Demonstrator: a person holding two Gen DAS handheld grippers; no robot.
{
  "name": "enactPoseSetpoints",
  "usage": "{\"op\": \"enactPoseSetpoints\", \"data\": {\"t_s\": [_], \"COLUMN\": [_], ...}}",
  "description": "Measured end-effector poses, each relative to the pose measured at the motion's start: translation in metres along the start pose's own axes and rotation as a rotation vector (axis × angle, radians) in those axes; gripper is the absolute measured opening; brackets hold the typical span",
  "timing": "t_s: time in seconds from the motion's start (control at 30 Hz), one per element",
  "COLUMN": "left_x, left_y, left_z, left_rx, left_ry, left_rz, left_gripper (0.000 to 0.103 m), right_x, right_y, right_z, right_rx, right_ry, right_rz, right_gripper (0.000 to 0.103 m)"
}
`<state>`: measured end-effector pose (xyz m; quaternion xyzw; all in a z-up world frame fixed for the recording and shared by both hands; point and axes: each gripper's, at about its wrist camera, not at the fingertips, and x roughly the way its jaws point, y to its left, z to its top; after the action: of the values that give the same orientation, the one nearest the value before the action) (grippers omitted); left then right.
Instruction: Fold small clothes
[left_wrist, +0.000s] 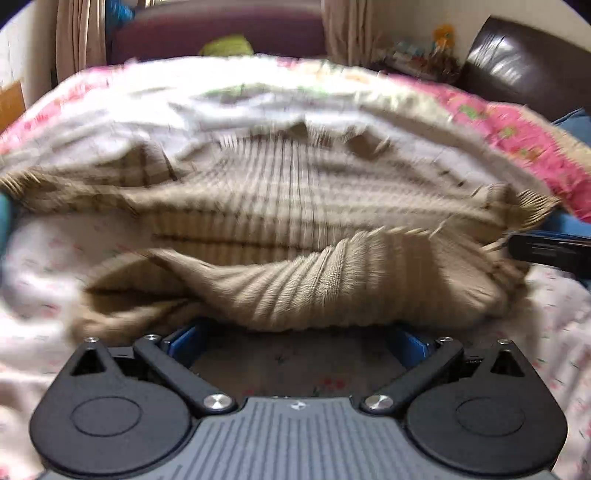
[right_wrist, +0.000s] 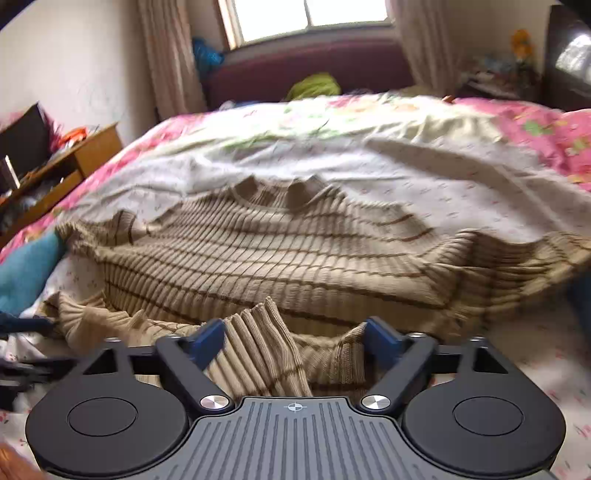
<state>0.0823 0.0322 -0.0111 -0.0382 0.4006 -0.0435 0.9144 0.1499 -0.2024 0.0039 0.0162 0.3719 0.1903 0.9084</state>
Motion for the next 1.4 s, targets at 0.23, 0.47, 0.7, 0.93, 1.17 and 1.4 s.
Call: {"op": "enactPoseSetpoints", "data": {"t_s": [0.23,0.47,0.7,0.93,1.17,1.4], "left_x": [-0.041,-0.039,-0.049,-0.064,-0.067,-0.07], "left_y": [0.025,0.041,0.045,0.058,0.06,0.064], "left_z": [0.015,0.015,0.002,-0.002,-0.001,0.004], "left_rx": [0.082,0.056,0.045,0.022,0.023,0.028], "left_ry": [-0.113,-0.105,-0.103,-0.13,-0.147,-0.146], "left_rz": [0.08,0.069,0.016,-0.01,-0.013,0.019], "left_gripper": [0.103,0.103,0.103,0.103,0.103,0.103], "right_x": [0.024,-0.031,-0.065,-0.07,-0.014,-0.027], "right_y": [0.006,0.015,0.027,0.039,0.052,0.037], "right_z": [0.007,-0.005,-0.022,-0.019,0.0,-0.005], "right_rx": [-0.04,-0.178,-0.229,-0.321,-0.428,-0.233], "right_ry": [0.118,0.152,0.195,0.184,0.171,0.243], "right_rz": [0.042,0.058,0.078,0.028,0.057,0.152], "right_gripper": [0.01,0.005,0.0,0.015,0.052,0.005]}}
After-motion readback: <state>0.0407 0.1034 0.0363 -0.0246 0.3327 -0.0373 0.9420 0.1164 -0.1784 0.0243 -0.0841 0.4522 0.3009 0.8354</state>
